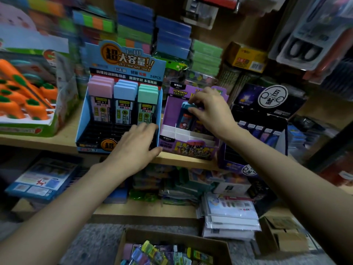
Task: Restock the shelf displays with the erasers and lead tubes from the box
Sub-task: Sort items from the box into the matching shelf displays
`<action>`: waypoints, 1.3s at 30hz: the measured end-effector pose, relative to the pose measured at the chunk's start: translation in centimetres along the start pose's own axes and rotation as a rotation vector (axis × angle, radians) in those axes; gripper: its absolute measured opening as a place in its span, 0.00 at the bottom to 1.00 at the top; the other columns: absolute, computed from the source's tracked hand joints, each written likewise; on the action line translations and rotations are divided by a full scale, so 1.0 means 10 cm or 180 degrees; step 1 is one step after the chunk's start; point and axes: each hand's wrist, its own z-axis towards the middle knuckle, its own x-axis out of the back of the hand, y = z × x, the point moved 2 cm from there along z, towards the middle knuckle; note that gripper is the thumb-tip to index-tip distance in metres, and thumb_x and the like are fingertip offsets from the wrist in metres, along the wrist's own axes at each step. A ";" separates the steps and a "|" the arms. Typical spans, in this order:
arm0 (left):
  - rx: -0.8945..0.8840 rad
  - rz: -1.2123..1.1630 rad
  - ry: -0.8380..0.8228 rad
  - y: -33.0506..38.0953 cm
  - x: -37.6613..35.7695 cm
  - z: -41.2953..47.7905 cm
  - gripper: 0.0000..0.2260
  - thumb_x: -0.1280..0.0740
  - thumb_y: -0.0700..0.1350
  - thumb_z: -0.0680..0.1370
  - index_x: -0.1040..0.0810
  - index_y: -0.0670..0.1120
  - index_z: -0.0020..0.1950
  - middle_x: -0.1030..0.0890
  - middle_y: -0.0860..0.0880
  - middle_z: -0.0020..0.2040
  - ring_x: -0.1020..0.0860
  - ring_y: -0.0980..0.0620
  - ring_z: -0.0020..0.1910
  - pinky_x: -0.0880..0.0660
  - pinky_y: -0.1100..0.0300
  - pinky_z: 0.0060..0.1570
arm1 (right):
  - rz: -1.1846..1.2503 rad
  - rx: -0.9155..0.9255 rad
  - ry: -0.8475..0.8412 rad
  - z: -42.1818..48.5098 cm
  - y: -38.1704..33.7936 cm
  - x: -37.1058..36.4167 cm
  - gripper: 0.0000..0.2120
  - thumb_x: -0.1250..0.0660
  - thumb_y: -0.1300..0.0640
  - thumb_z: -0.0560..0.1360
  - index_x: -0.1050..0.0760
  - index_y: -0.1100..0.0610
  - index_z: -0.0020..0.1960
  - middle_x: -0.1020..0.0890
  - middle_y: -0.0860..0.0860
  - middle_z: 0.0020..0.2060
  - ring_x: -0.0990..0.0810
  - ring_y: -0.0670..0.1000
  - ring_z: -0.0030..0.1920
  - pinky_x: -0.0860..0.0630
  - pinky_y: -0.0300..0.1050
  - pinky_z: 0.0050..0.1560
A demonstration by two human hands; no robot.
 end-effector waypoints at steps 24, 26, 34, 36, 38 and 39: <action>0.0820 -0.0802 -0.2072 -0.29 -2.23 -1.95 0.05 0.33 0.39 0.75 0.23 0.38 0.48 0.20 0.37 0.47 0.22 0.40 0.48 0.27 0.51 0.47 | 0.0847 -0.1791 -0.2341 -3.56 0.33 -0.87 0.05 0.34 0.59 0.75 0.21 0.60 0.47 0.19 0.54 0.42 0.21 0.54 0.46 0.34 0.41 0.41; 0.0970 -0.0923 -0.2243 -0.36 -2.52 -2.19 0.03 0.33 0.37 0.75 0.24 0.38 0.46 0.21 0.35 0.47 0.22 0.38 0.48 0.27 0.49 0.47 | 0.1128 -0.2176 -0.2492 -3.93 0.33 -1.09 0.04 0.33 0.60 0.74 0.21 0.60 0.45 0.22 0.53 0.38 0.23 0.52 0.42 0.33 0.42 0.40; 0.0549 -0.0043 -0.2774 -0.65 -3.05 -2.92 0.26 0.30 0.56 0.73 0.31 0.47 0.67 0.29 0.47 0.63 0.28 0.47 0.62 0.30 0.53 0.58 | 0.1057 -0.2507 -0.3446 -5.02 0.25 -1.82 0.25 0.32 0.61 0.72 0.31 0.59 0.68 0.27 0.60 0.65 0.28 0.59 0.64 0.30 0.46 0.61; 0.0329 0.0098 -0.2732 -0.67 -3.08 -2.98 0.28 0.31 0.57 0.73 0.33 0.48 0.69 0.31 0.48 0.64 0.29 0.49 0.62 0.30 0.55 0.58 | 0.0760 -0.2201 -0.3692 -5.15 0.26 -1.91 0.33 0.33 0.60 0.73 0.42 0.54 0.75 0.38 0.57 0.72 0.36 0.60 0.70 0.34 0.48 0.67; 0.0275 0.0148 -0.2604 -0.67 -3.11 -3.01 0.29 0.31 0.57 0.73 0.34 0.48 0.70 0.32 0.49 0.64 0.29 0.49 0.62 0.31 0.57 0.57 | 0.0398 -0.1927 -0.3831 -5.23 0.30 -1.97 0.37 0.33 0.57 0.74 0.49 0.53 0.77 0.43 0.54 0.75 0.41 0.59 0.72 0.36 0.51 0.69; 0.0288 0.0122 -0.2581 -0.66 -3.12 -3.03 0.29 0.30 0.56 0.73 0.34 0.48 0.70 0.33 0.49 0.64 0.28 0.49 0.61 0.30 0.57 0.57 | 0.0249 -0.1813 -0.3900 -5.26 0.32 -1.99 0.38 0.33 0.56 0.74 0.51 0.53 0.77 0.44 0.52 0.75 0.43 0.59 0.72 0.36 0.52 0.69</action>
